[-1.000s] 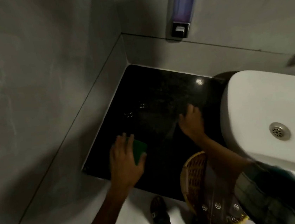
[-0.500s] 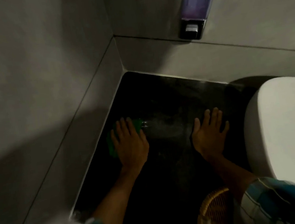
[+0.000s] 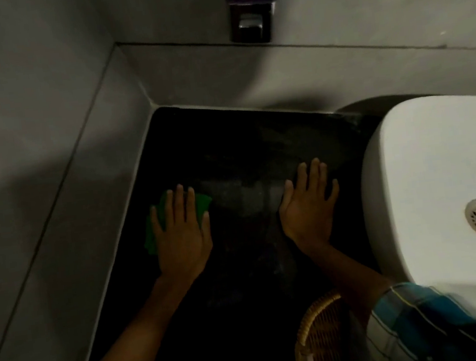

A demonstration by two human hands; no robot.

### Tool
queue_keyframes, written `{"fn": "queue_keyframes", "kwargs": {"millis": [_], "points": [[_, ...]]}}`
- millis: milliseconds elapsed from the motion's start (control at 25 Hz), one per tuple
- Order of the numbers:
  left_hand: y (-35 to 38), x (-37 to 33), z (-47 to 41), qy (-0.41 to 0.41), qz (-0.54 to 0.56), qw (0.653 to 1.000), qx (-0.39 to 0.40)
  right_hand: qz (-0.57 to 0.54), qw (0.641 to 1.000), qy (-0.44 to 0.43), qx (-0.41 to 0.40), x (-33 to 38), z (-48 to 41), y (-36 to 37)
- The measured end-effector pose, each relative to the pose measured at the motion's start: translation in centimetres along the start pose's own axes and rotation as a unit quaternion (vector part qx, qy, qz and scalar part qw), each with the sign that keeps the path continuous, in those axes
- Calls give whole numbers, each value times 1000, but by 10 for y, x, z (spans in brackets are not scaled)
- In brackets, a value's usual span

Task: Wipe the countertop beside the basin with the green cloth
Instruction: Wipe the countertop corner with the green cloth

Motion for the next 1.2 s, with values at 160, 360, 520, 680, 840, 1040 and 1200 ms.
{"fn": "queue_keyframes", "kwargs": {"millis": [160, 360, 520, 680, 840, 1040, 1200], "points": [[19, -52, -108, -3, 38, 999, -9, -7, 1000, 9, -18, -2, -1, 2], [35, -142, -152, 115, 58, 992, 11, -105, 993, 49, -36, -6, -9, 0], [27, -136, -91, 196, 46, 979, 9, -242, 957, 152, -53, -16, -16, -8], [2, -73, 86, 207, 29, 977, 33, -197, 978, 63, 13, -17, -9, -20], [-21, 18, 161, 164, -7, 986, 40, -120, 990, 45, 65, -15, -5, -19], [-17, 24, 55, 22, -11, 1000, -15, -124, 992, 26, 22, -11, -2, -17], [10, -44, -69, 9, 21, 1000, -20, -147, 988, 37, -3, -8, -3, -12]]}}
Point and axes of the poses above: each hand's wrist, its own z-axis away from the middle knuckle, its own y-axis out of the palm, x = y × z, the point moved 1 cm from there along -z, towards the middle knuckle, and after that the axes turned 11 degrees about -x, right-handed, at the moved point
